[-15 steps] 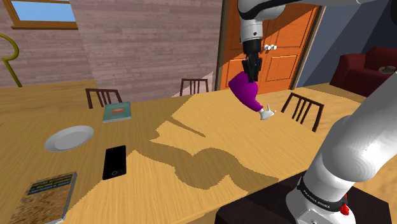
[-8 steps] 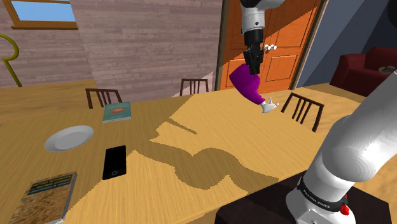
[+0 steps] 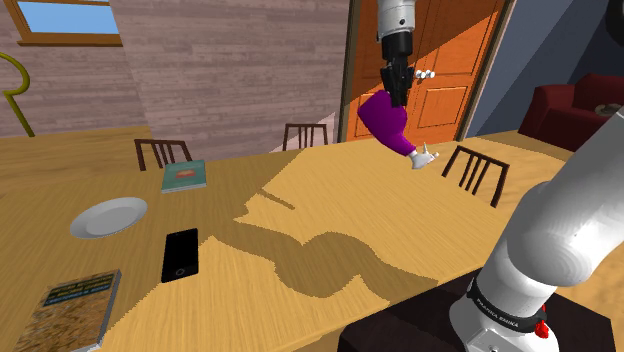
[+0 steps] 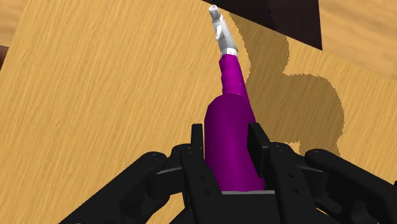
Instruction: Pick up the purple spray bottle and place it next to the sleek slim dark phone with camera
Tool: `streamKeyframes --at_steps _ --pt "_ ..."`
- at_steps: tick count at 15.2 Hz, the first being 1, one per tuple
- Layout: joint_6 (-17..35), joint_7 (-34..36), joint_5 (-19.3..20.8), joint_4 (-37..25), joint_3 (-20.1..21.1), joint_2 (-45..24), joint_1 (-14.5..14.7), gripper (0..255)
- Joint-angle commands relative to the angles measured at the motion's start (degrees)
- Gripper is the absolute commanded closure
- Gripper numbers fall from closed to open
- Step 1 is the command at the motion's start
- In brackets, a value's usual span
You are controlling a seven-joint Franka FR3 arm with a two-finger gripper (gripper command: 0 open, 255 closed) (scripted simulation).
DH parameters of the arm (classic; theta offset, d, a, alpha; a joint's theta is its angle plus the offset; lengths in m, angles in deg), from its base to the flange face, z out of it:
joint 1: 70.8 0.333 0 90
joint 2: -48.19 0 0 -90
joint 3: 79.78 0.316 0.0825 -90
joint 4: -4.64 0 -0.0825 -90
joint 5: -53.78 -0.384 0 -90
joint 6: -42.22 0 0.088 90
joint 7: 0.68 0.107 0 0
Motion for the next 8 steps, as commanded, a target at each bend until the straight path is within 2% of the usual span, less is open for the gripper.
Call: streamKeyframes --at_steps 1,8 --pt "1.19 2.43 -0.97 1.53 1.35 0.3 0.91 255" --pt "6.52 11.42 -5.05 5.85 6.65 -0.48 4.65 255"
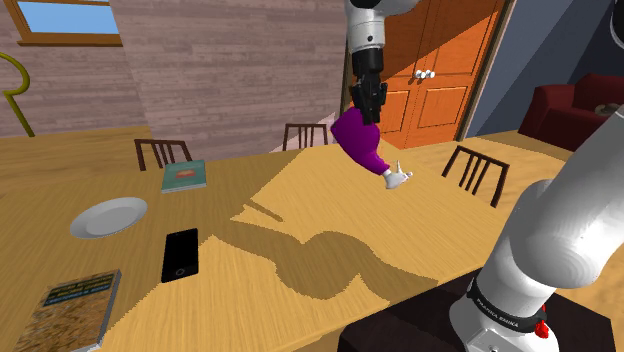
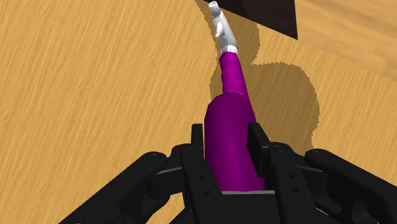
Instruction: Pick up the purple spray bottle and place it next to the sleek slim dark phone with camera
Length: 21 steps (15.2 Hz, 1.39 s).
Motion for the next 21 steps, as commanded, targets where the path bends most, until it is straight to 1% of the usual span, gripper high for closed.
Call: streamKeyframes --at_steps 1,6,11,16,21 --pt "1.71 2.61 -1.2 0.99 1.53 -0.55 1.13 255" --pt "5.62 8.37 -3.87 1.76 5.05 -3.18 3.9 255" --pt "9.4 13.78 -6.1 0.85 8.36 -7.18 6.68 255" --pt "12.85 18.94 -7.69 -1.81 11.36 -12.44 9.51 255" --pt "15.7 23.93 -8.52 -6.31 13.98 -18.86 12.4 255"
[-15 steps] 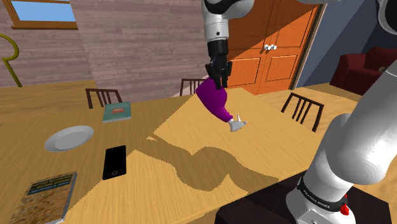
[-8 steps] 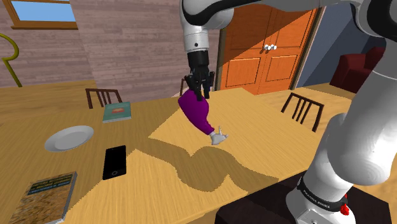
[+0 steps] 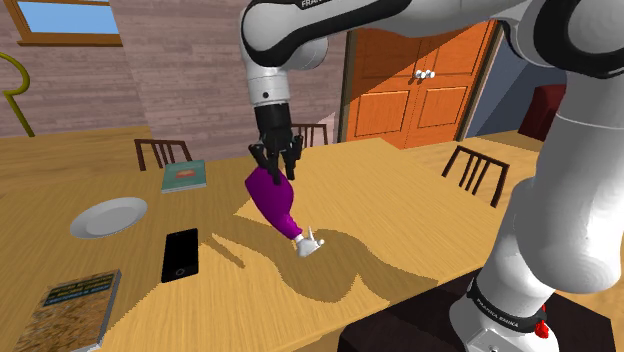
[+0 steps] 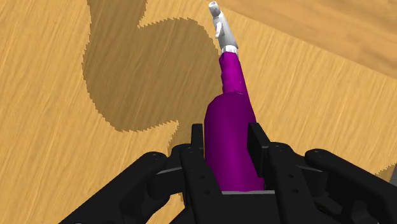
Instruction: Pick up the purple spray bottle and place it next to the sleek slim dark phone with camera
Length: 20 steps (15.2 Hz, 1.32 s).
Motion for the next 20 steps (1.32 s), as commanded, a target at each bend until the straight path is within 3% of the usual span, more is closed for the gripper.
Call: streamKeyframes --at_steps 1,12,17,20 --pt "0.74 2.03 -0.17 -2.68 0.94 -2.99 1.15 255" --pt "2.74 12.38 0.91 -21.42 4.55 -21.7 8.44 255" --pt "0.45 16.75 2.21 -35.86 5.23 -32.99 12.47 255" --pt "-3.04 19.27 3.12 -48.65 5.37 -41.77 15.25 255"
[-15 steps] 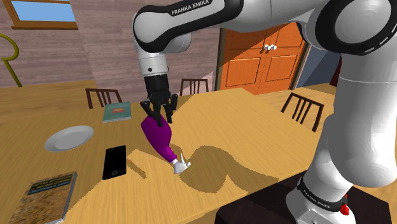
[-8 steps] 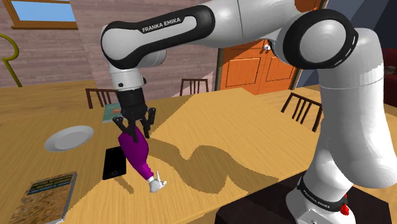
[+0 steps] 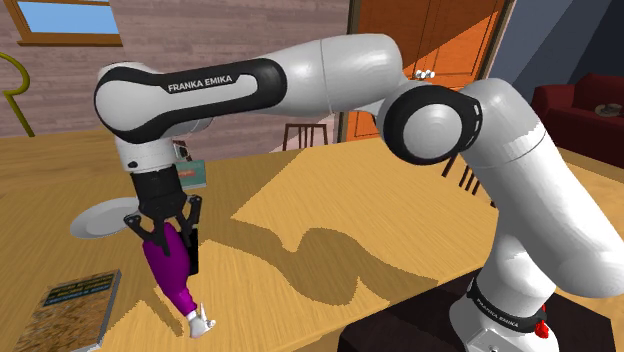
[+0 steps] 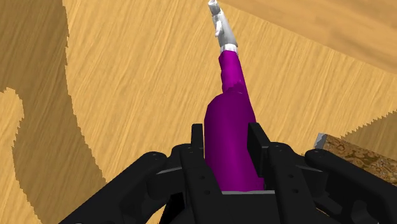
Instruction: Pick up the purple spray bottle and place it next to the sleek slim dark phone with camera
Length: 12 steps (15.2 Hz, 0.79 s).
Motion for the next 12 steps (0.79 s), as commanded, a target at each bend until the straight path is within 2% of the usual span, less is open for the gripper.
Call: streamKeyframes --at_steps 1,12 --pt "-0.82 0.8 0.29 -4.07 0.0 -3.04 0.92 255" --pt "6.55 -0.63 0.29 2.22 -0.22 -4.29 0.76 255"
